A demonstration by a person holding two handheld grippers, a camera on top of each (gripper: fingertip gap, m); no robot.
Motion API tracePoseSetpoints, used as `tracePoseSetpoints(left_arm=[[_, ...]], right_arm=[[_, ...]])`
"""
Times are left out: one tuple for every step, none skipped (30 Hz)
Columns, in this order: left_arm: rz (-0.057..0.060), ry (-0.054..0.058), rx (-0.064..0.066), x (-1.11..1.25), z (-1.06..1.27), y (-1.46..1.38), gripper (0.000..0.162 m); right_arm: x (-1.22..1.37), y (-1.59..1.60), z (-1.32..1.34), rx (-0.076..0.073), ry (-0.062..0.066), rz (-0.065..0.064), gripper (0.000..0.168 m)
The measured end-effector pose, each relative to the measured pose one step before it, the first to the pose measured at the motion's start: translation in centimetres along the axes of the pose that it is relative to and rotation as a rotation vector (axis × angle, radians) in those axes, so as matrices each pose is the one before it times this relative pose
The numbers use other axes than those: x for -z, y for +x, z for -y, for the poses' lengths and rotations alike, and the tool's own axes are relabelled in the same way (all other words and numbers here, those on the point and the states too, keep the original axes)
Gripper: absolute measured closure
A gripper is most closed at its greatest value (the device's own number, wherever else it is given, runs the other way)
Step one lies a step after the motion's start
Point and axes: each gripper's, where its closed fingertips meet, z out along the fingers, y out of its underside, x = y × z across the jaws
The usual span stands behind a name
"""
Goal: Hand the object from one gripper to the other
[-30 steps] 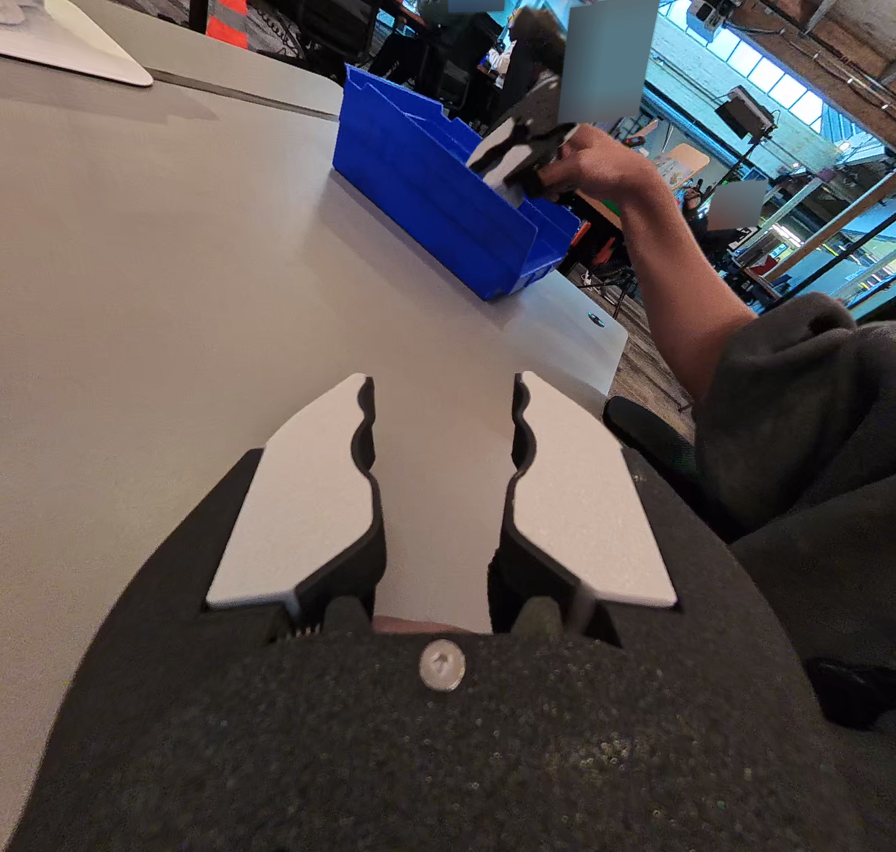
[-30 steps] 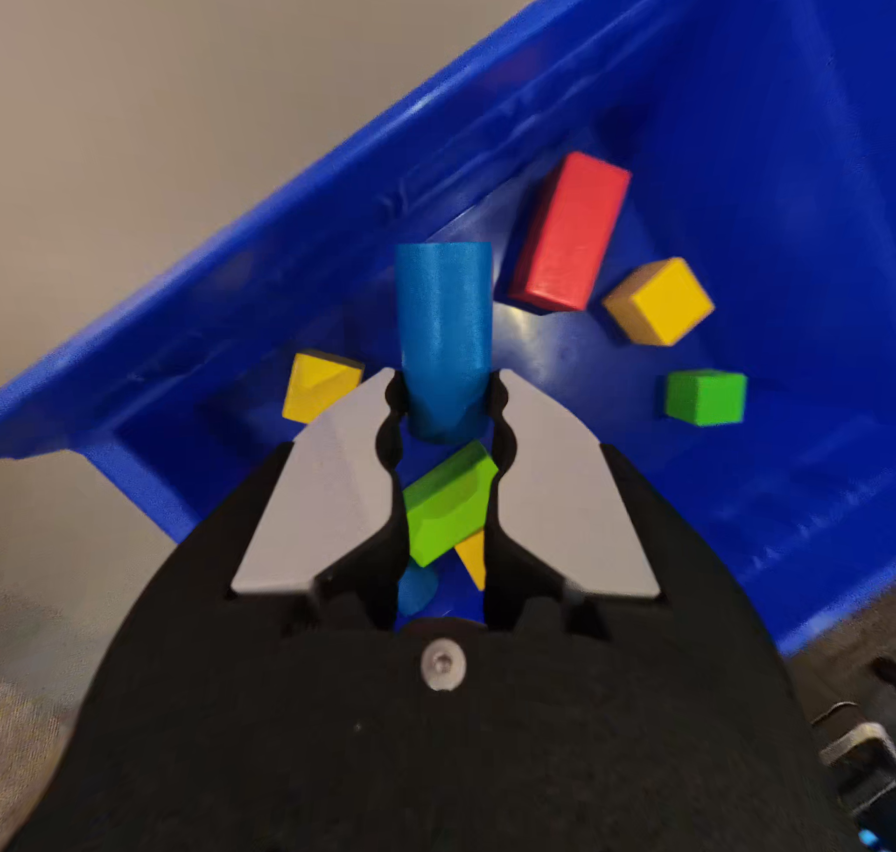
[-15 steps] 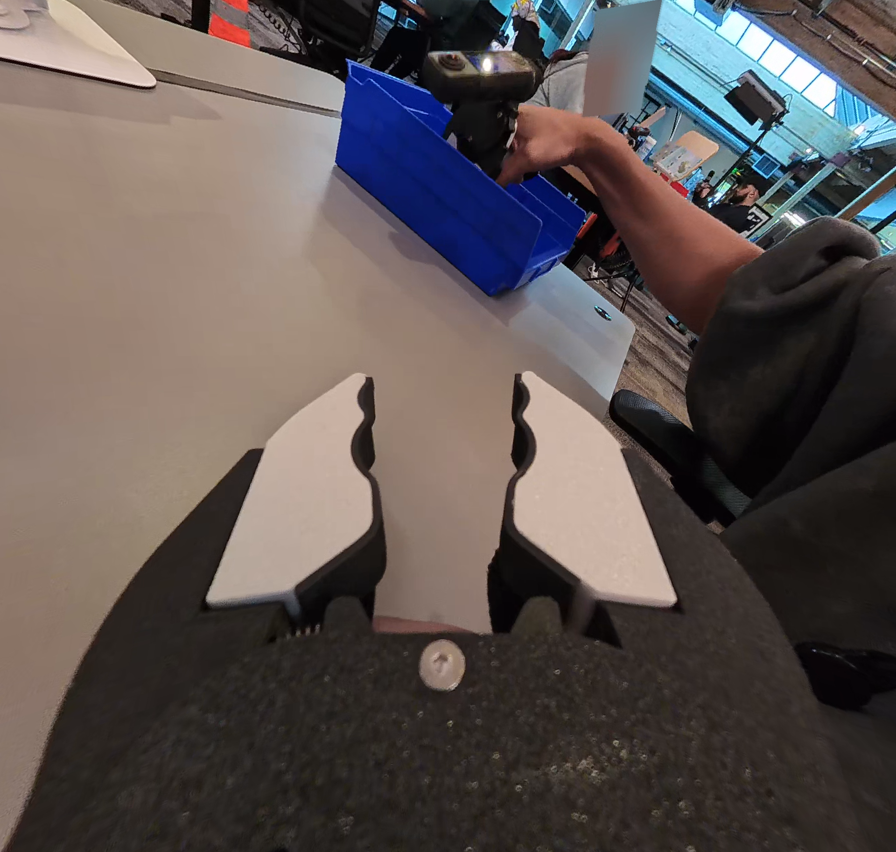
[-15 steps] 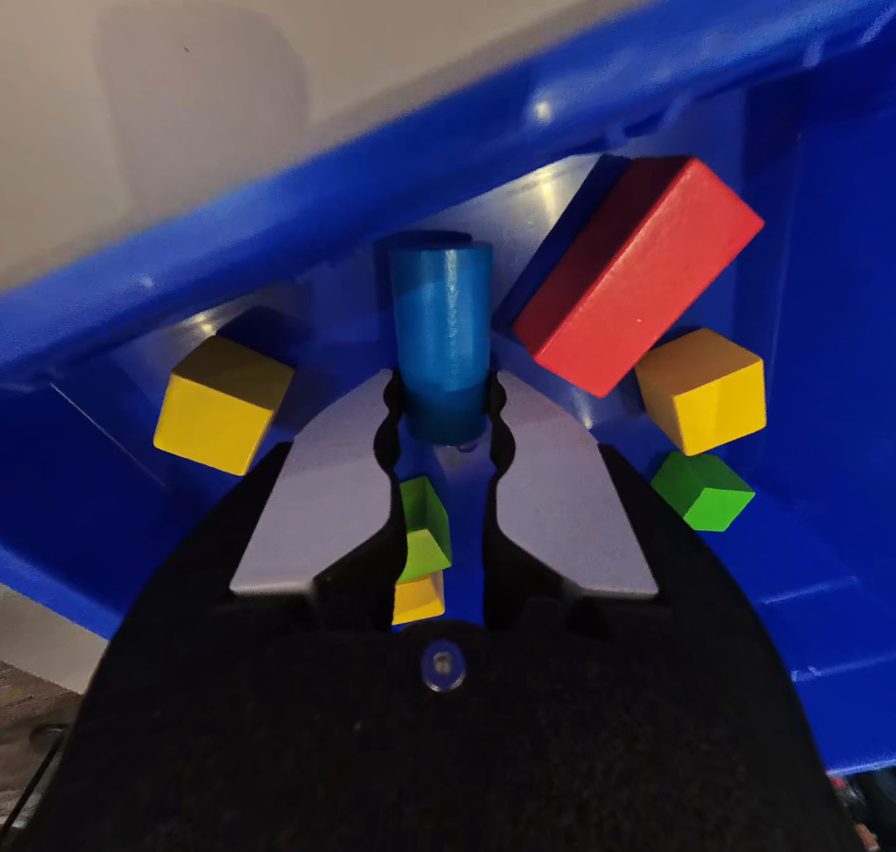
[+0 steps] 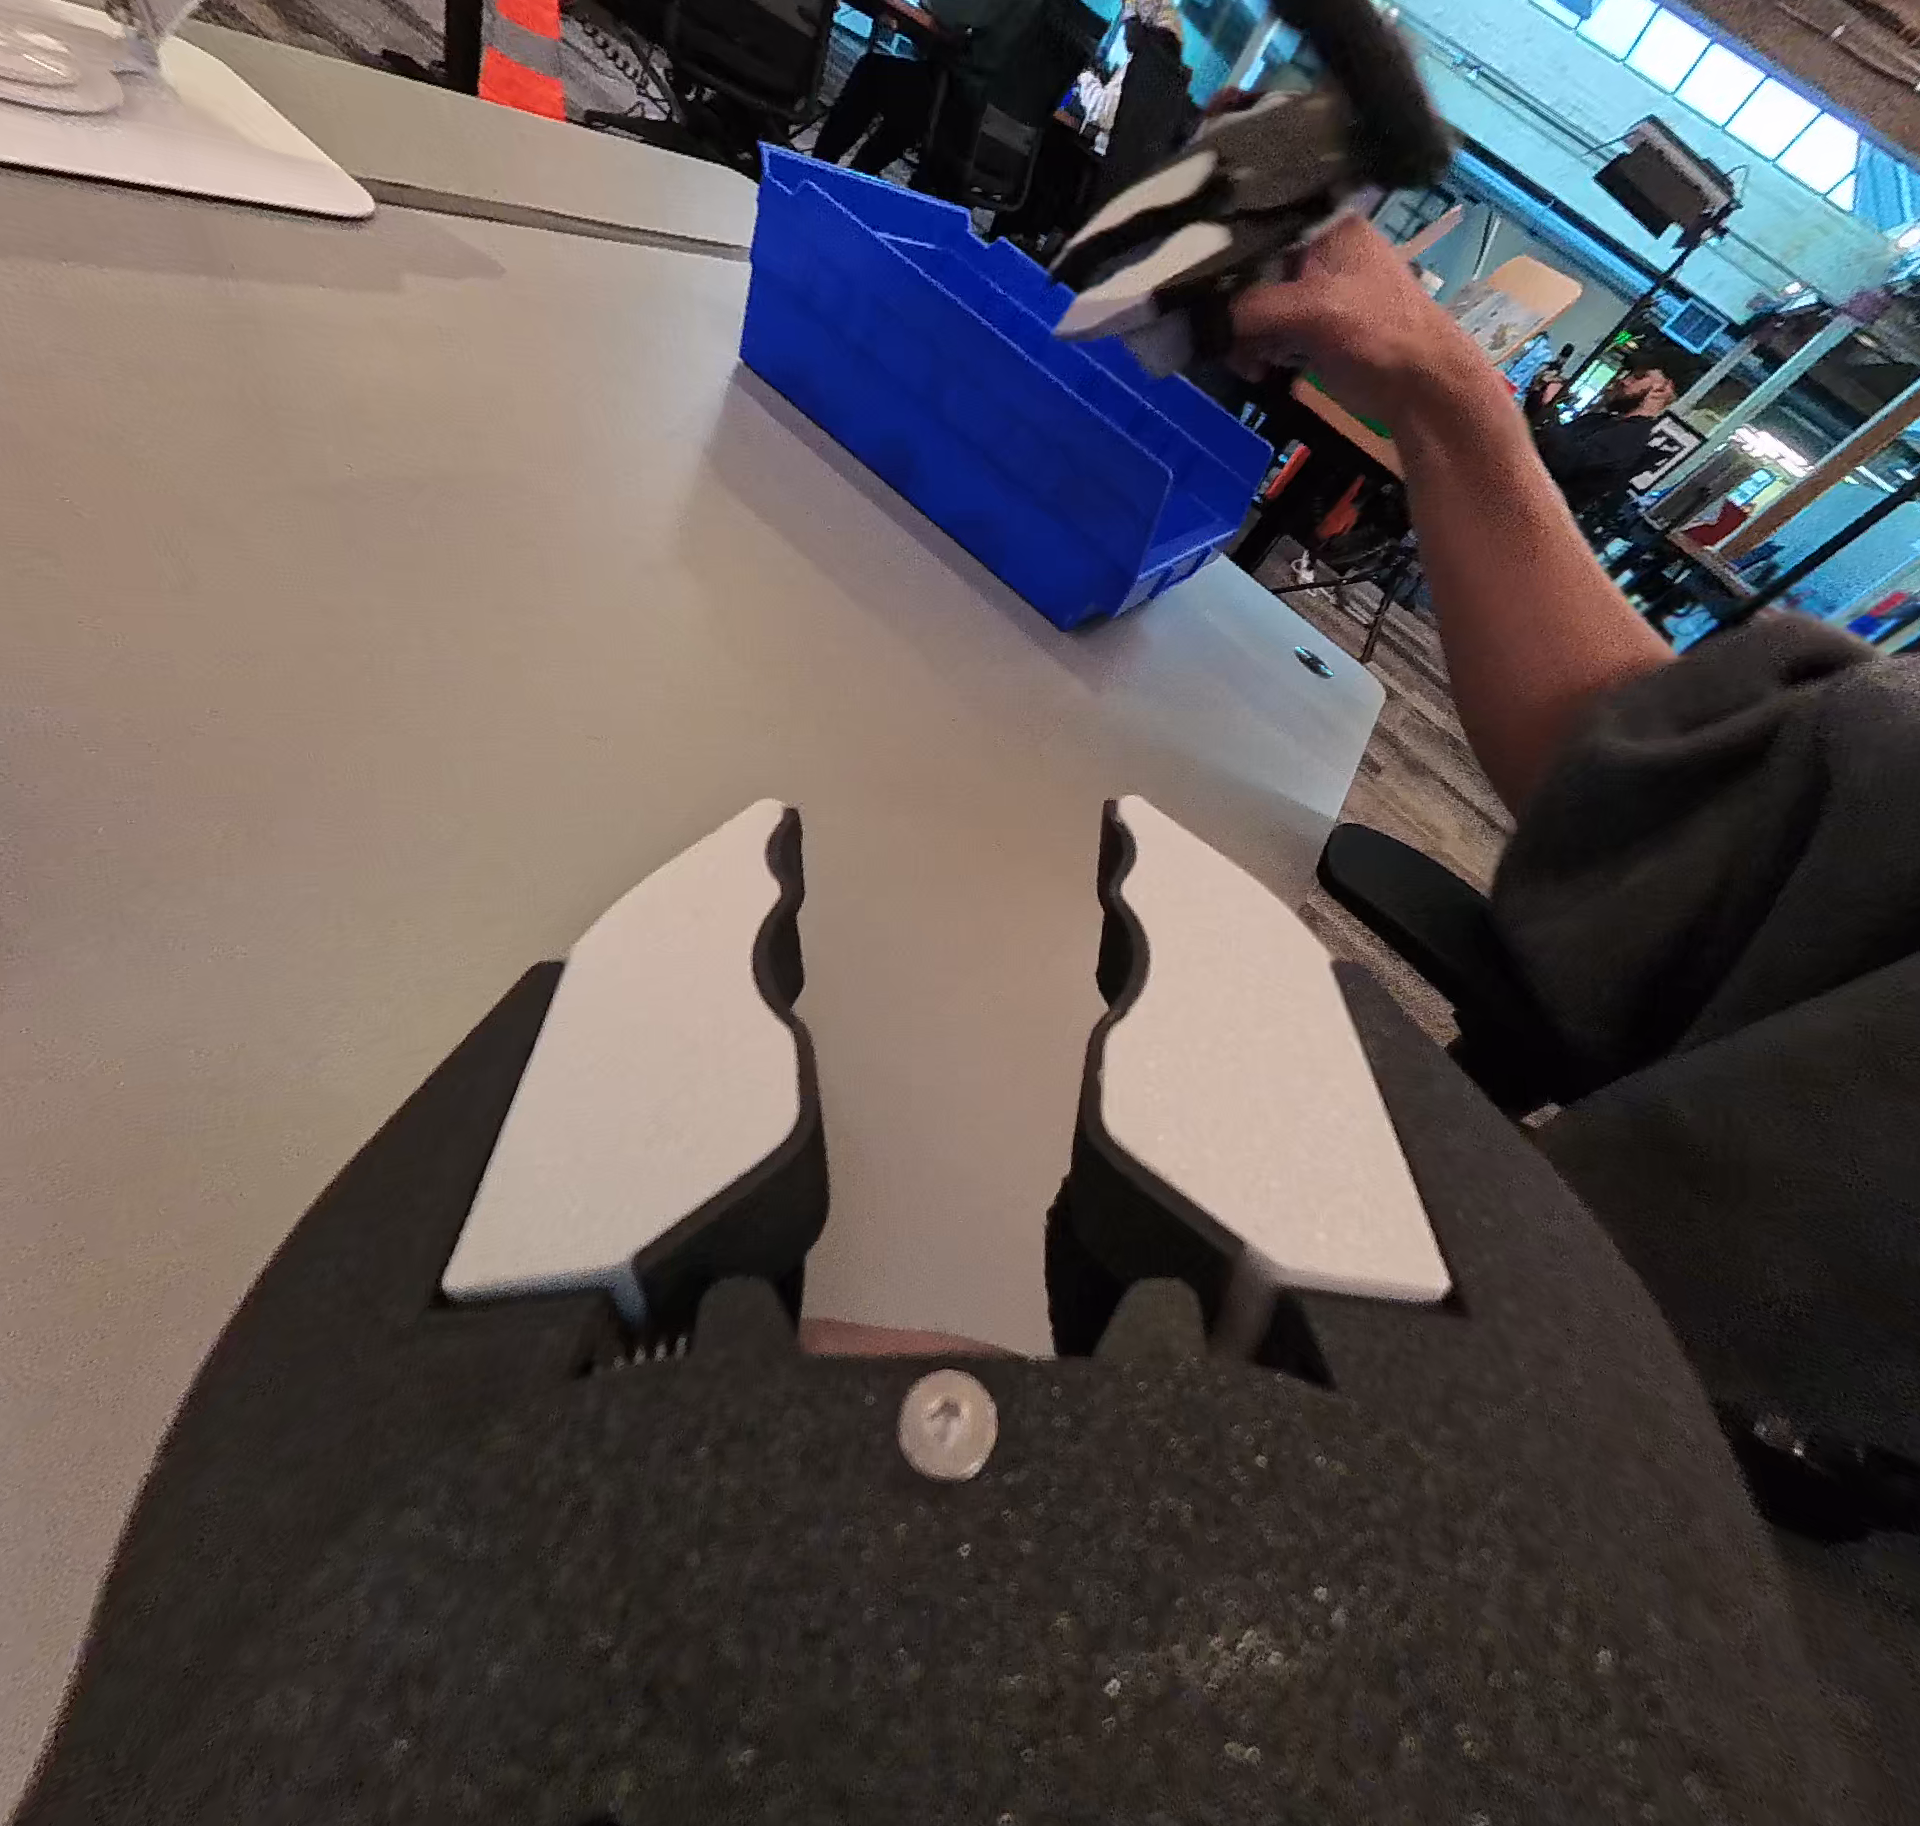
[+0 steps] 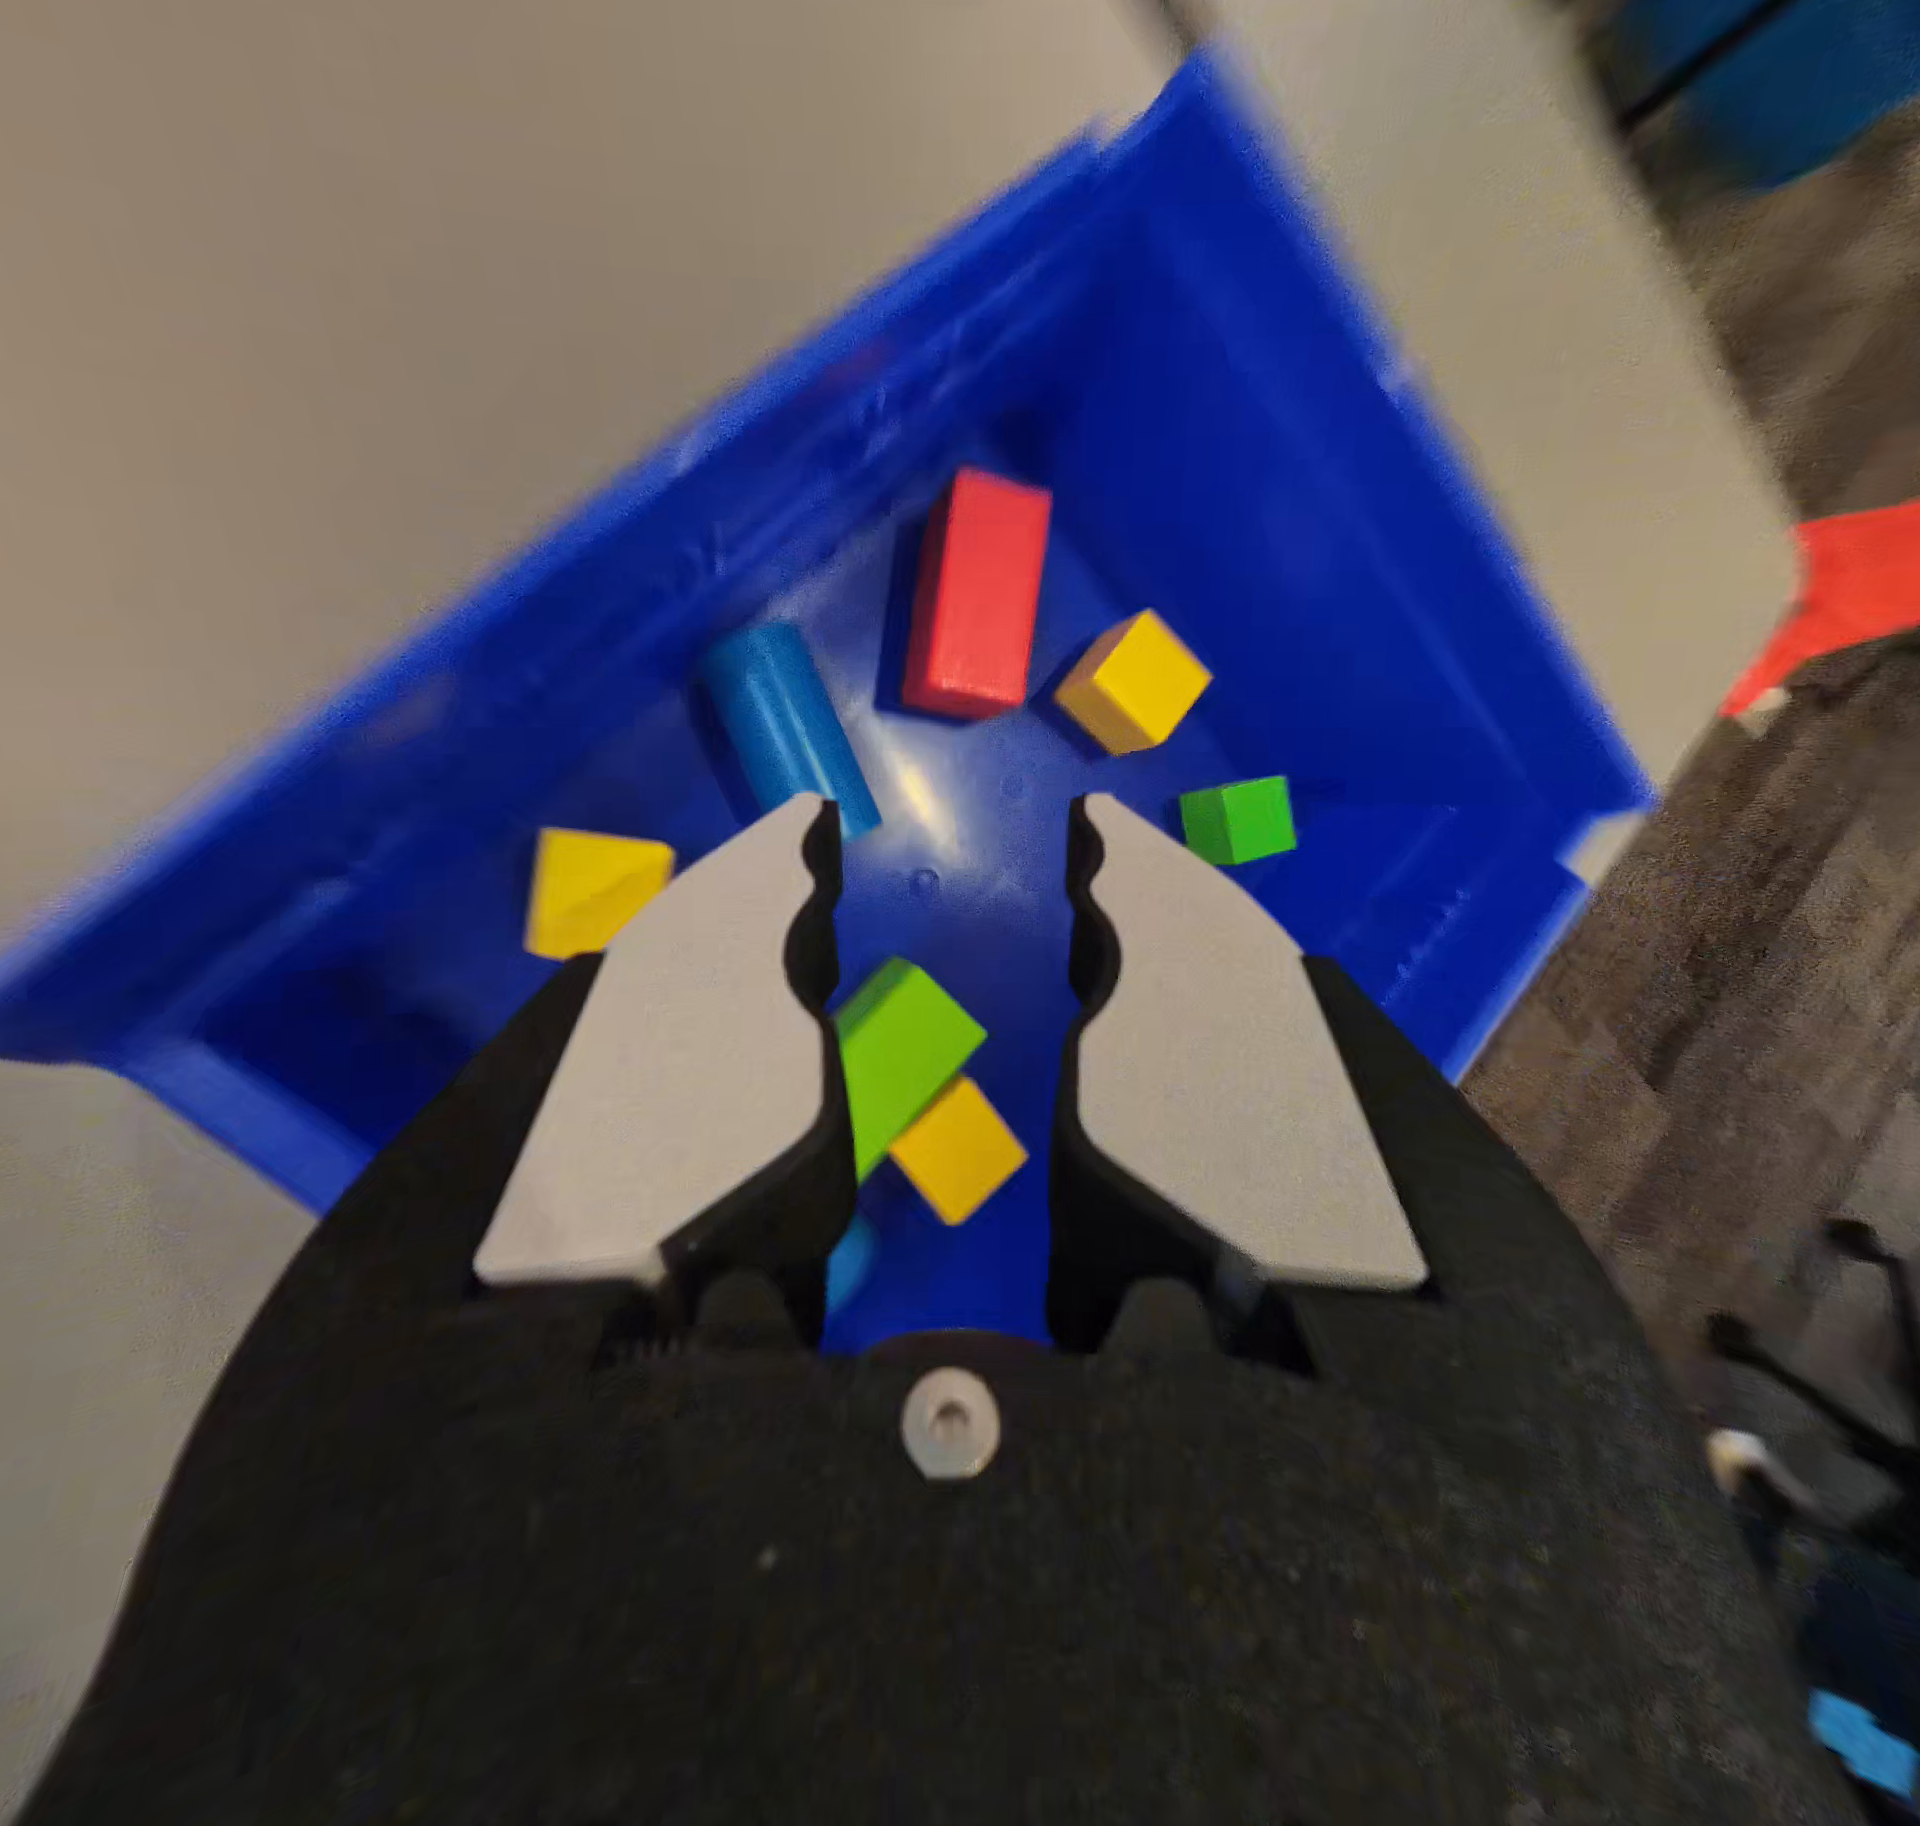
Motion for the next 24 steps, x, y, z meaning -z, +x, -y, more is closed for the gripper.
tracePoseSetpoints(left_arm=[[0.0125,-0.0002,-0.005,0.165,0.072,-0.179,0.108],[0.0146,-0.0031,-0.0083,0.19,0.08,-0.231,0.108],[0.0186,-0.0032,-0.013,0.223,0.135,-0.31,0.107],[0.0251,-0.0005,-0.0171,0.263,0.189,-0.404,0.107],[0.0273,0.0009,-0.0212,0.278,0.225,-0.447,0.107],[0.0299,-0.002,-0.0241,0.305,0.236,-0.516,0.106],[0.0349,-0.0067,-0.0277,0.314,0.234,-0.629,0.106],[0.0431,-0.0158,-0.035,0.351,0.239,-0.827,0.106],[0.0525,-0.028,-0.0448,0.412,0.295,-1.111,0.106],[0.0557,-0.0302,-0.0464,0.511,0.449,-1.363,0.105],[0.0543,-0.0315,-0.0372,0.565,0.577,-1.604,0.106],[0.0483,-0.0396,-0.0287,0.469,0.604,-1.821,0.107],[0.0411,-0.0502,-0.0219,0.236,0.542,-2.013,0.108],[0.0298,-0.0637,-0.0187,-0.079,0.417,-2.117,0.107],[0.0199,-0.0666,-0.0105,-0.414,0.402,-2.172,0.106],[0.0072,-0.0647,0.0024,-0.694,0.448,-2.115,0.105],[-0.0119,-0.0639,0.0056,-0.925,0.492,-1.853,0.104],[-0.0171,-0.064,-0.0002,-1.054,0.527,-1.756,0.102],[0.0044,-0.0481,-0.0018,-1.077,0.724,-2.024,0.103],[0.0256,-0.0327,-0.0015,-1.157,0.808,-2.232,0.106],[0.0228,-0.036,0.0013,-1.311,0.593,-2.067,0.107],[0.0147,-0.0433,0.0219,-1.441,0.36,-1.887,0.107],[0.0045,-0.045,0.0407,-1.516,0.237,-1.611,0.106],[-0.0133,-0.0382,0.0415,-1.475,0.222,-1.176,0.106]], right_arm=[[2.067,-0.738,0.842,-0.0802,0.1124,-0.0405,0.127],[1.875,-1.651,0.958,-0.0804,0.1241,-0.0011,0.125],[1.536,-2.54,0.856,-0.084,0.1302,0.0366,0.126],[1.11,-2.854,0.41,-0.0943,0.1146,0.0484,0.128],[0.718,-2.963,-0.25,-0.0982,0.0867,0.059,0.128],[0.371,-2.982,-0.92,-0.0864,0.06,0.0726,0.128],[0.076,-2.585,-1.37,-0.0828,0.043,0.0636,0.127],[-0.059,-2.019,-1.583,-0.0583,0.0251,0.0505,0.126],[-0.095,-1.26,-1.527,-0.0349,0.0069,0.0228,0.126],[-0.081,-0.8,-1.172,-0.0311,0.0061,0.0101,0.126],[-0.129,-0.698,-0.814,-0.0278,0.0141,0.0214,0.127],[-0.251,-0.58,-0.686,-0.0302,0.0034,0.03,0.127],[-0.344,-0.486,-0.728,-0.0256,-0.0263,0.0377,0.126],[-0.297,-0.258,-0.642,-0.0127,-0.0455,0.0304,0.126],[-0.172,0.037,-0.322,0.0007,-0.0342,0.0121,0.127],[-0.067,0.288,-0.093,0.0119,-0.0137,-0.0063,0.127],[0.03,0.36,-0.07,0.0191,-0.0095,-0.0132,0.127],[0.092,0.394,-0.207,0.0174,-0.0174,-0.0183,0.128],[0.107,0.319,-0.219,0.0156,-0.0134,-0.0177,0.129],[0.114,0.173,-0.111,0.0143,-0.002,-0.0127,0.129],[0.09,0.035,-0.024,0.0105,0.0059,-0.0071,0.129],[0.046,-0.106,-0.002,0.0028,0.0051,0.0023,0.128],[0.003,-0.191,0.001,-0.0012,0.001,0.0086,0.128],[-0.028,-0.14,0.03,0.001,0.0017,0.0061,0.128]])
